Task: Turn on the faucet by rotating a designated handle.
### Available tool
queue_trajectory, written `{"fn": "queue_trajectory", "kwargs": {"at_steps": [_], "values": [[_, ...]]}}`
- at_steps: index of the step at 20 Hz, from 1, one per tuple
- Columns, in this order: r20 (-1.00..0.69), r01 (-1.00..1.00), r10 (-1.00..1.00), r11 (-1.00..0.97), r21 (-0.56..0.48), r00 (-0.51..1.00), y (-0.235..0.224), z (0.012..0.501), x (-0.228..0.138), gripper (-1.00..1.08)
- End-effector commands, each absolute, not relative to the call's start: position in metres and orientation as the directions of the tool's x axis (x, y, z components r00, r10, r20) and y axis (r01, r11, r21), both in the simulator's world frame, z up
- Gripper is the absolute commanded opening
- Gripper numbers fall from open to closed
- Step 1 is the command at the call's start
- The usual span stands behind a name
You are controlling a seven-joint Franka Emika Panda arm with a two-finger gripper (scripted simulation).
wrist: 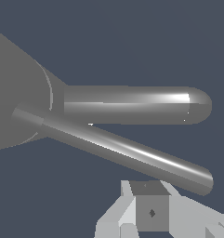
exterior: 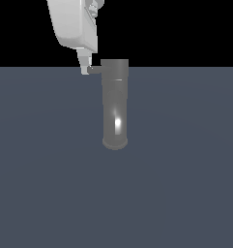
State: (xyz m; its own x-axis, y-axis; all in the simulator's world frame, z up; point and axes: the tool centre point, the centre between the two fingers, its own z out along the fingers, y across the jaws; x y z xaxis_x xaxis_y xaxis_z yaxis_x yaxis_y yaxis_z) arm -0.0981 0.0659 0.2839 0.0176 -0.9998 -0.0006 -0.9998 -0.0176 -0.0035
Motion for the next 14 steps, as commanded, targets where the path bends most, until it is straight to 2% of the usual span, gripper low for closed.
{"fn": "queue_trajectory", "kwargs": {"at_steps": [1, 6, 14], "values": [[0.000, -1.000, -1.000, -0.009, 0.000, 0.009, 0.054, 0.284, -0.106, -1.00], [0.000, -1.000, -1.000, -0.016, -0.002, 0.016, 0.052, 0.284, -0.110, -1.00], [0.000, -1.000, -1.000, -0.013, -0.001, 0.013, 0.002, 0.284, -0.108, -1.00]]}}
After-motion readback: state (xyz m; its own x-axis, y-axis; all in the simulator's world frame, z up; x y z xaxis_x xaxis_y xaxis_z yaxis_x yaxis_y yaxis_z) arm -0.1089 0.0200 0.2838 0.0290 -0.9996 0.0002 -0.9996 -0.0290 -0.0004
